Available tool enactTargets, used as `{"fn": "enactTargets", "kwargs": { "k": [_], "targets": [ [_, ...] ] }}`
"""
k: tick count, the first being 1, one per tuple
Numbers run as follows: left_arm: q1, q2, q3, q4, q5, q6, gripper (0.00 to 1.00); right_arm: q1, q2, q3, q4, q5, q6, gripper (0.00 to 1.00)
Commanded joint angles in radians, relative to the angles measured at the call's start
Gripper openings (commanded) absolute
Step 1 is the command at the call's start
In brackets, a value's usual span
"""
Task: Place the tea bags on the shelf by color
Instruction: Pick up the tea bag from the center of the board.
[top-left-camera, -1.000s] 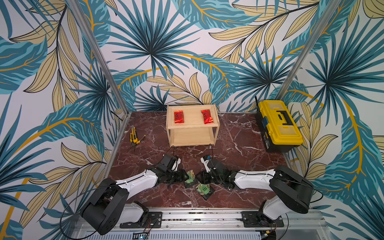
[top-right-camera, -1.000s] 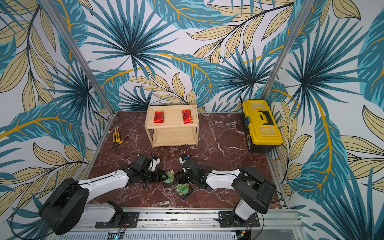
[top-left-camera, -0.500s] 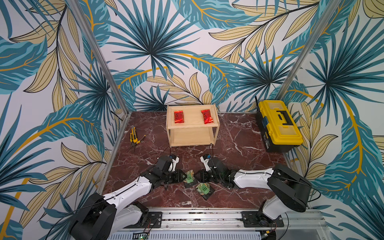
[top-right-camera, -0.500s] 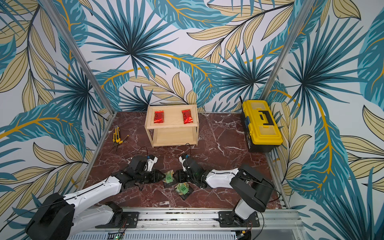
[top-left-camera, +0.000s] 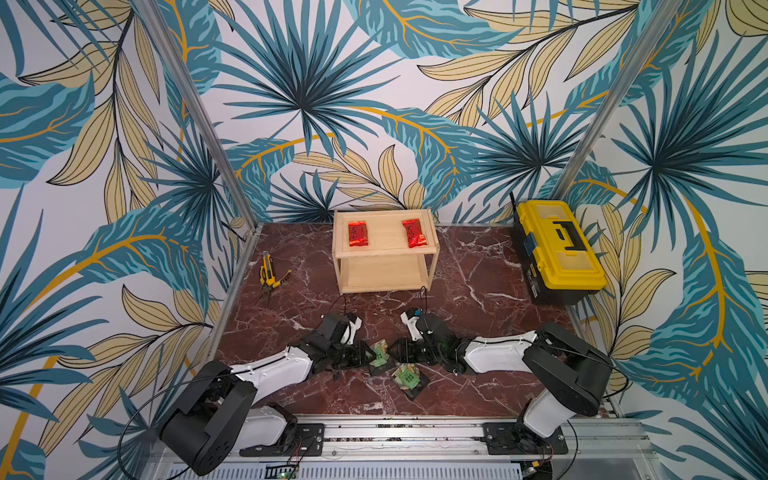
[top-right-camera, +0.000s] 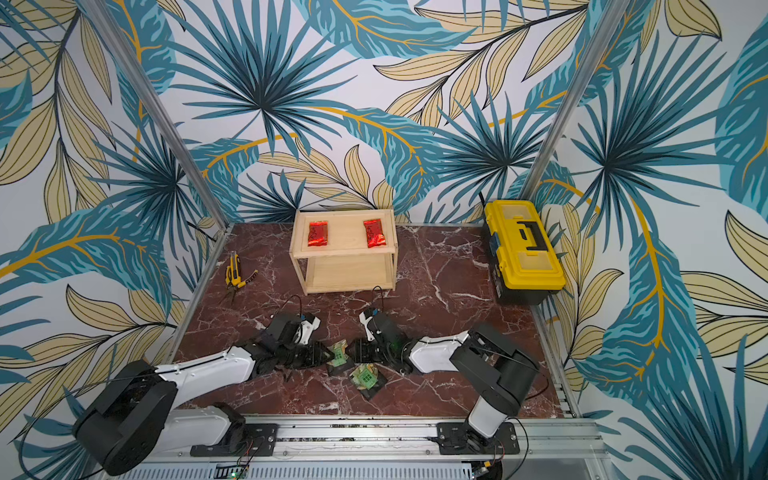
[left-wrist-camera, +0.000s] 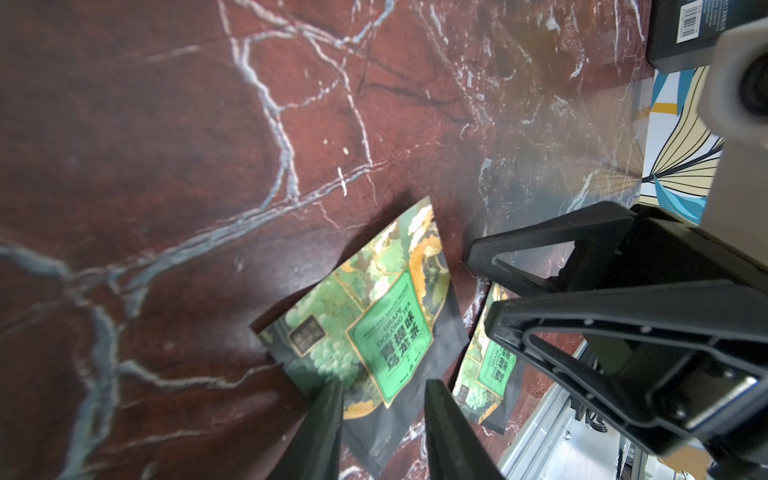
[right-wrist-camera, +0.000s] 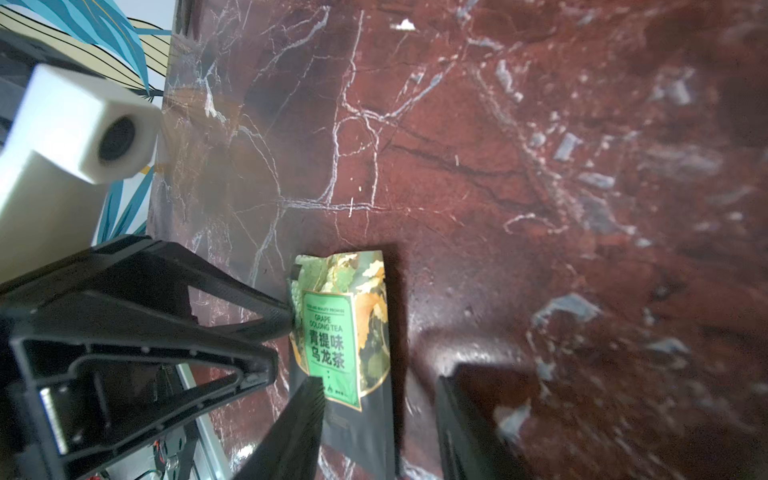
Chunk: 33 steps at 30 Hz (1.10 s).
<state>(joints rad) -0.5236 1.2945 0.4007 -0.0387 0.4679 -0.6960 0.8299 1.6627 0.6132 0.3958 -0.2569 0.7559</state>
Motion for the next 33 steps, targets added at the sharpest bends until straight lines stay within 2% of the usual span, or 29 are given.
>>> {"fn": "enactTargets", "kwargs": {
  "k": [1,12,19,22,25,30,33],
  "targets": [
    [-0.003,0.014,-0.041,0.04,-0.007,0.007,0.36,-0.005,0.018,-0.003,0.037,-0.039,0.023,0.49],
    [-0.003,0.046,-0.071,0.08,-0.011,0.001,0.36,-0.008,0.105,0.027,0.108,-0.132,0.071,0.43],
    [-0.003,0.033,-0.08,0.086,-0.01,-0.01,0.36,-0.01,0.11,0.04,0.111,-0.146,0.081,0.19],
    [-0.003,-0.016,-0.073,0.065,-0.003,-0.019,0.37,-0.011,0.099,0.037,0.103,-0.138,0.077,0.09],
    [0.005,-0.131,-0.046,-0.003,-0.007,-0.033,0.47,-0.014,0.08,0.03,0.093,-0.131,0.073,0.0],
    [0.071,-0.335,0.007,-0.111,-0.008,-0.056,0.68,-0.02,0.001,0.002,0.1,-0.134,0.071,0.0],
    [0.127,-0.425,0.003,-0.093,0.014,-0.081,0.73,-0.05,-0.092,-0.019,0.117,-0.142,0.072,0.0]
  ]
}}
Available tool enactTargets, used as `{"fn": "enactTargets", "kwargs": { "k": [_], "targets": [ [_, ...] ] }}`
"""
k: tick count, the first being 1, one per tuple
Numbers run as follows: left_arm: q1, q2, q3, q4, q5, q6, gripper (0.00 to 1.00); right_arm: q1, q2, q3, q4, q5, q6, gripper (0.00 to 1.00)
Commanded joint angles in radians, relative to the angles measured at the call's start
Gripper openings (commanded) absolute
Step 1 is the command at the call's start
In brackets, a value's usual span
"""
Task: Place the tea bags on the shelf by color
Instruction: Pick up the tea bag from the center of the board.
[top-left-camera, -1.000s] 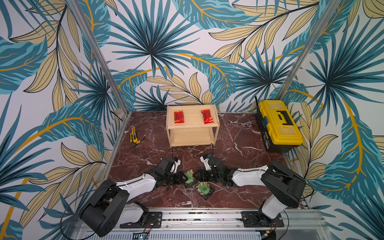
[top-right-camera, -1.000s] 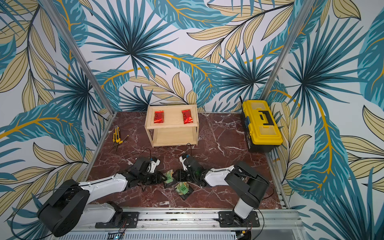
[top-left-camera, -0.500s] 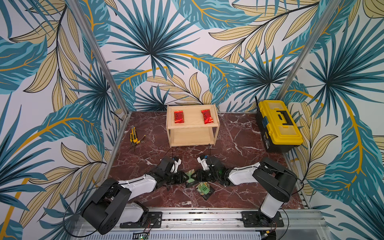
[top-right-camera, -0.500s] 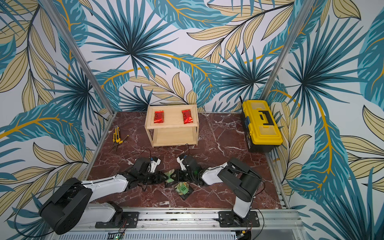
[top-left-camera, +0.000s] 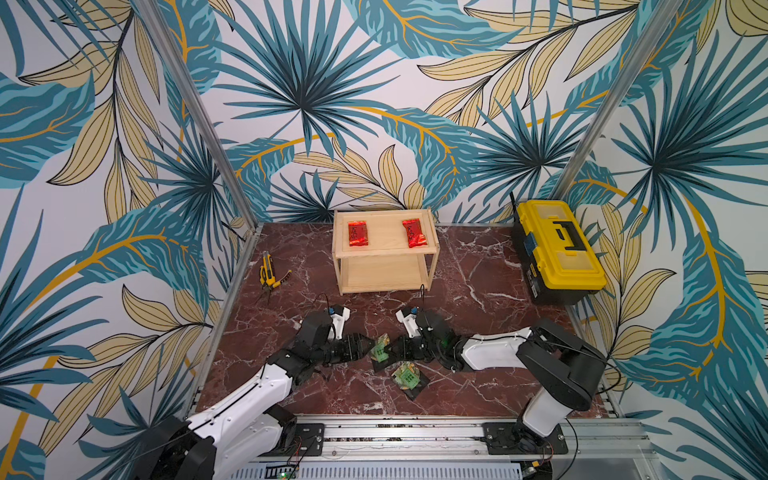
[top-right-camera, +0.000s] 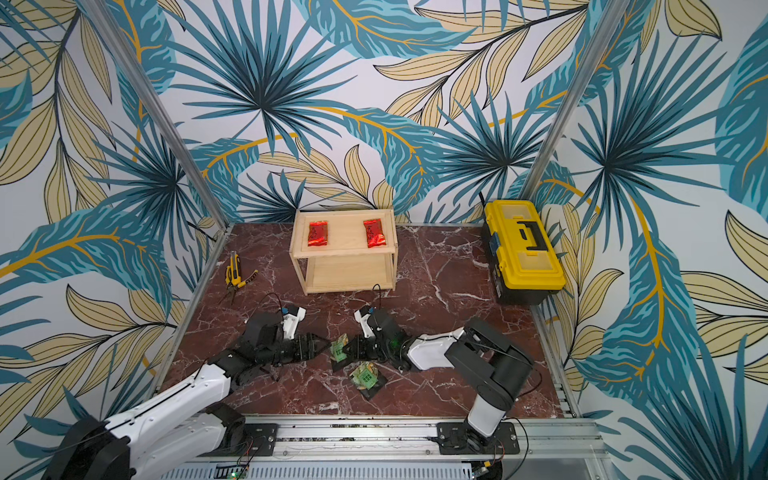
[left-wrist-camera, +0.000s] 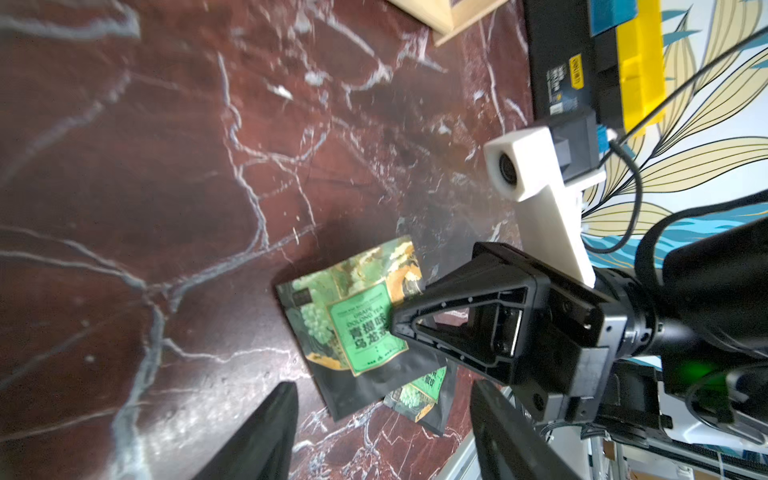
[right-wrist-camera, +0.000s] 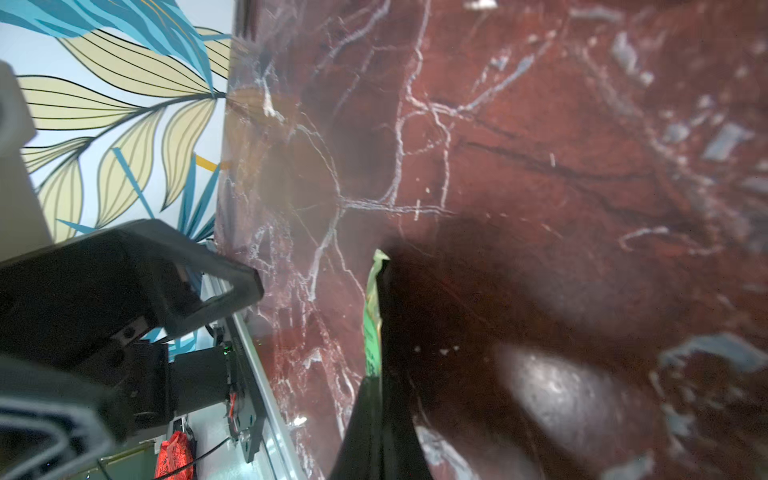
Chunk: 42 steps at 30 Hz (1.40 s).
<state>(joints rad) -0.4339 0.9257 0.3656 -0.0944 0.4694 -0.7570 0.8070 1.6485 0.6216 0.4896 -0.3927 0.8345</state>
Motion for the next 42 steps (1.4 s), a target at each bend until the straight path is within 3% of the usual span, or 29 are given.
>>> {"fn": "enactTargets", "kwargs": {
  "k": [1,7,13,22,23,29,35,42],
  "targets": [
    [0.058,-0.074,0.036,-0.019,0.037,-0.027,0.74,-0.032,-0.113,-0.028,0.015,-0.009,-0.011,0.0],
    [0.121,-0.07,0.007,0.245,0.229,-0.122,0.77,-0.038,-0.279,0.002,-0.063,0.004,-0.038,0.0],
    [0.121,0.004,-0.022,0.578,0.383,-0.259,0.78,-0.038,-0.259,0.071,-0.039,-0.047,-0.011,0.0],
    [0.12,0.079,-0.045,0.73,0.414,-0.295,0.77,-0.038,-0.205,0.102,-0.005,-0.08,0.011,0.0],
    [0.122,0.078,-0.047,0.728,0.424,-0.312,0.59,-0.038,-0.205,0.101,-0.011,-0.078,0.007,0.0],
    [0.122,0.041,-0.029,0.586,0.397,-0.239,0.36,-0.038,-0.221,0.104,-0.024,-0.09,0.004,0.0],
    [0.122,0.015,0.005,0.419,0.358,-0.152,0.28,-0.038,-0.248,0.097,-0.049,-0.104,-0.006,0.0],
    [0.121,-0.007,0.043,0.302,0.323,-0.094,0.12,-0.038,-0.28,0.084,-0.085,-0.109,-0.02,0.0]
  ]
}}
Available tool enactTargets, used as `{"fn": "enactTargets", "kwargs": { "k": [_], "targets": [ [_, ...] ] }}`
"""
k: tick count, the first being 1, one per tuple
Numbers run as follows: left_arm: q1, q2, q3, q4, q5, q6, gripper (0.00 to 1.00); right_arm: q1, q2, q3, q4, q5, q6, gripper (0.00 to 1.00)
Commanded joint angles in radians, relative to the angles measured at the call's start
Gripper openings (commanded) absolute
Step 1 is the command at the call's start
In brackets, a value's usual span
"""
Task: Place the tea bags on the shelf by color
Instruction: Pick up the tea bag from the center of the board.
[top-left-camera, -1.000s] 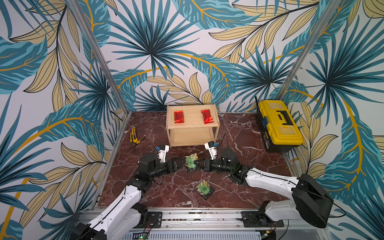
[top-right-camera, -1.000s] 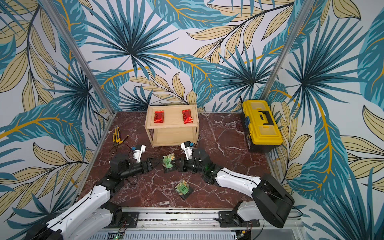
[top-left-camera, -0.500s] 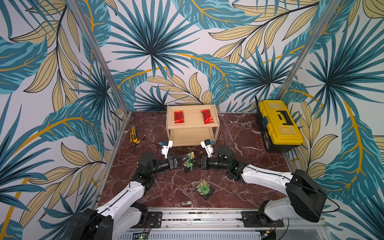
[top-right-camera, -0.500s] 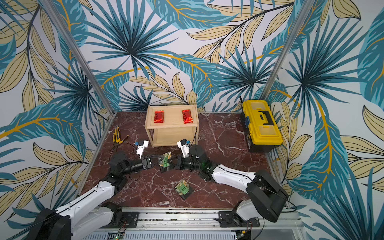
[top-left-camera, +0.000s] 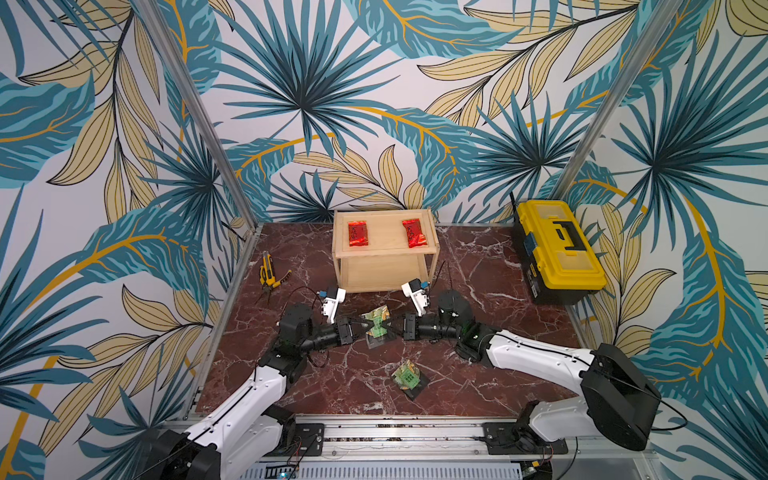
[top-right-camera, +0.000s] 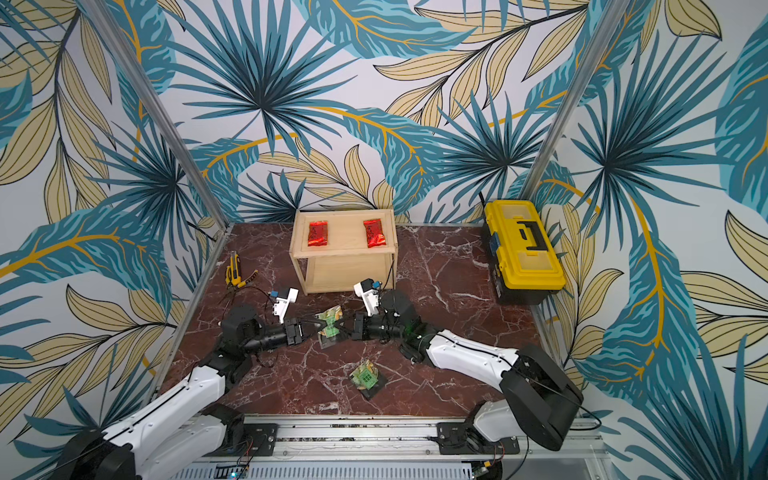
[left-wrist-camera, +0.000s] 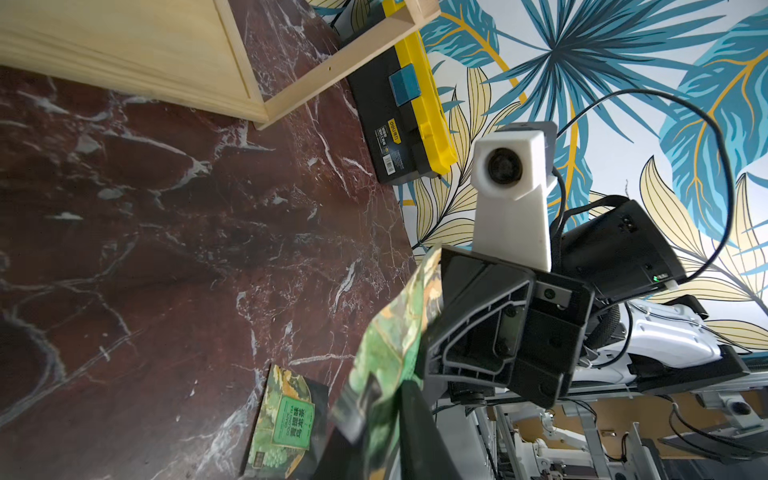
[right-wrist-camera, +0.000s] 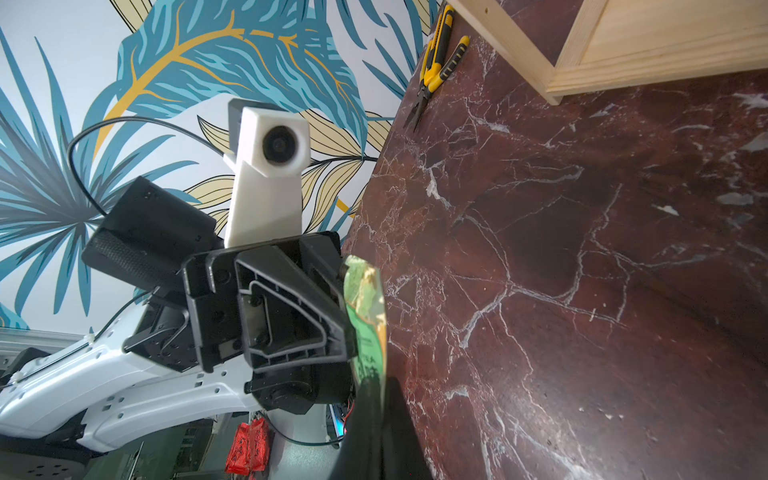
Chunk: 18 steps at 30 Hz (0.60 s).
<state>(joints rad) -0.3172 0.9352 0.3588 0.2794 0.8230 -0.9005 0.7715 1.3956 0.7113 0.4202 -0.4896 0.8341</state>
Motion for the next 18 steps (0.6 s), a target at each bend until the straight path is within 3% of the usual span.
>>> {"fn": "enactTargets", "kwargs": {
  "k": [1,5,10,18],
  "targets": [
    [0.005,-0.017,0.052,-0.07,-0.029,0.045,0.1,-0.003,-0.03,-0.005,-0.019,-0.012,-0.021,0.0],
    [0.006,-0.015,0.058,-0.024,-0.006,0.012,0.02,-0.003,-0.032,0.0,-0.027,-0.014,-0.025,0.04],
    [0.011,-0.021,0.06,0.005,0.008,-0.014,0.0,-0.004,-0.046,0.009,-0.038,-0.012,-0.022,0.26],
    [0.046,-0.05,0.058,0.047,0.03,-0.06,0.0,-0.012,-0.078,-0.05,0.067,-0.036,0.068,0.33]
  ]
}}
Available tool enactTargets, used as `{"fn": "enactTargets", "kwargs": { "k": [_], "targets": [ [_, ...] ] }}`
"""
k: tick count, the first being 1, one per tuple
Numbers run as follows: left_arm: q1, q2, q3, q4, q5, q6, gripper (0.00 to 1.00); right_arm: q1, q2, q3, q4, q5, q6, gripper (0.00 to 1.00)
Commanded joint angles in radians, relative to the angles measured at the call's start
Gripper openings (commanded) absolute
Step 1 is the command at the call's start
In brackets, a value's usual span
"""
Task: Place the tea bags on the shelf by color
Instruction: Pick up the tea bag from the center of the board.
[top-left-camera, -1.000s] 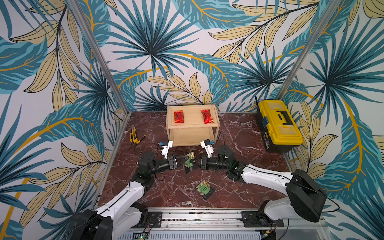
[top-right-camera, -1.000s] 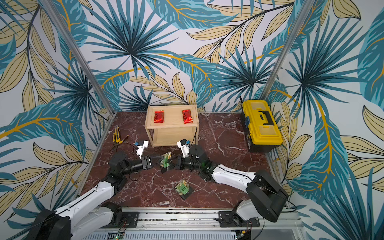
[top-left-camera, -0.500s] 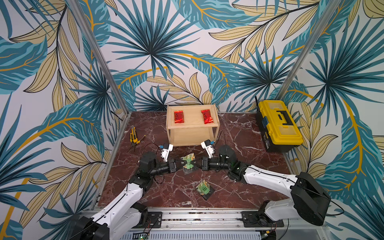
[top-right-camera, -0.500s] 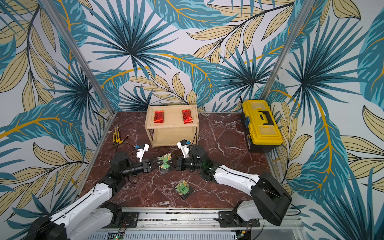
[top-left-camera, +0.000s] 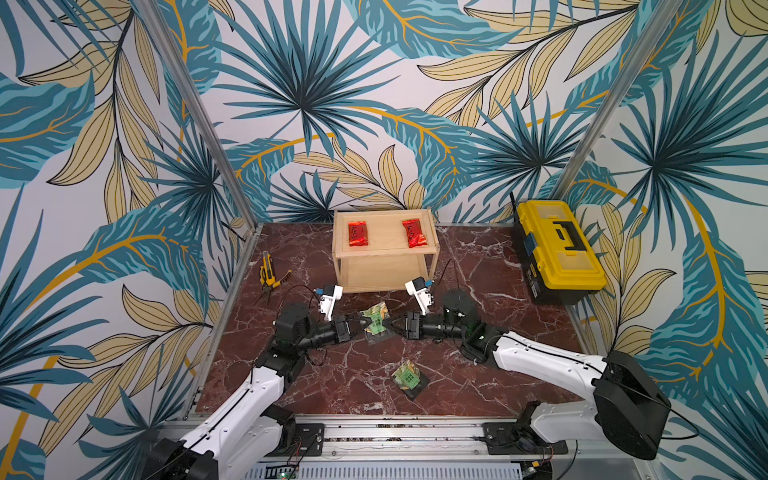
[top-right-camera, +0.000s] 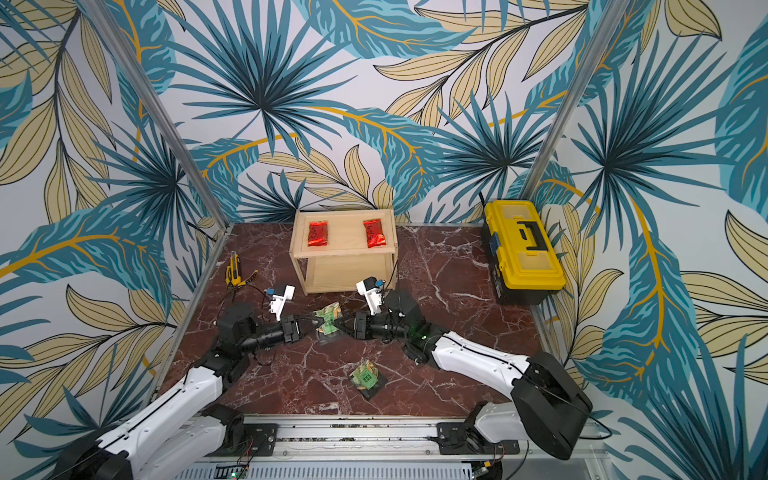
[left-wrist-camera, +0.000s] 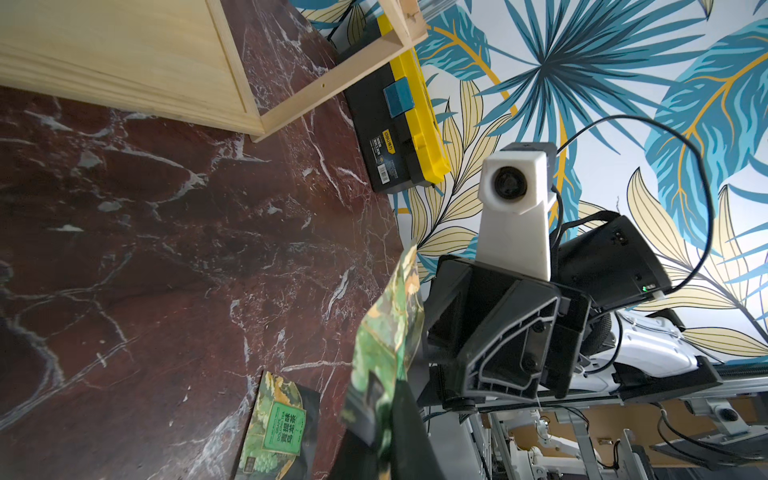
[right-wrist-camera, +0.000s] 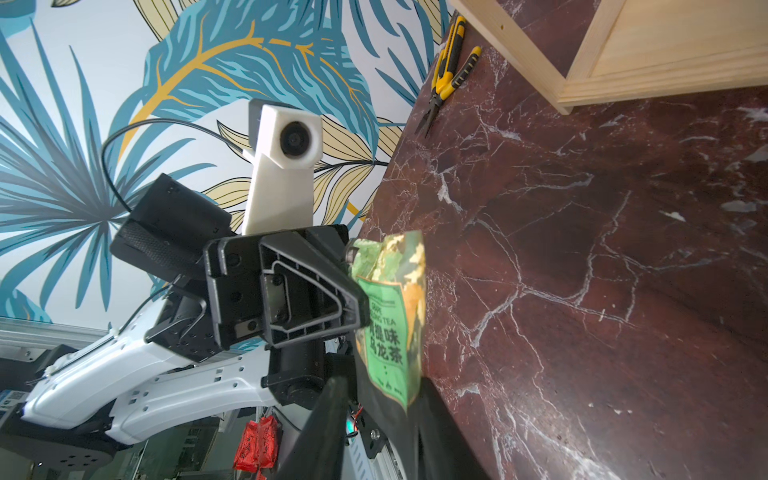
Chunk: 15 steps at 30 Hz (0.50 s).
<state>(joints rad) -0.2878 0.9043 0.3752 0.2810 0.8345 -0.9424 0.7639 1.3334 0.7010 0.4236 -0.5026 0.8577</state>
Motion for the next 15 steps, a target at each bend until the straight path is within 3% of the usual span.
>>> {"fn": "enactTargets", "kwargs": {
  "k": [1,15],
  "targets": [
    [0.019,-0.023,0.04,0.046,0.02,-0.021,0.0,-0.005,-0.019,-0.049,0.08,-0.022,0.055,0.33],
    [0.027,-0.034,0.033,0.087,0.049,-0.05,0.0,-0.005,0.018,-0.061,0.148,-0.007,0.08,0.22]
  ]
}}
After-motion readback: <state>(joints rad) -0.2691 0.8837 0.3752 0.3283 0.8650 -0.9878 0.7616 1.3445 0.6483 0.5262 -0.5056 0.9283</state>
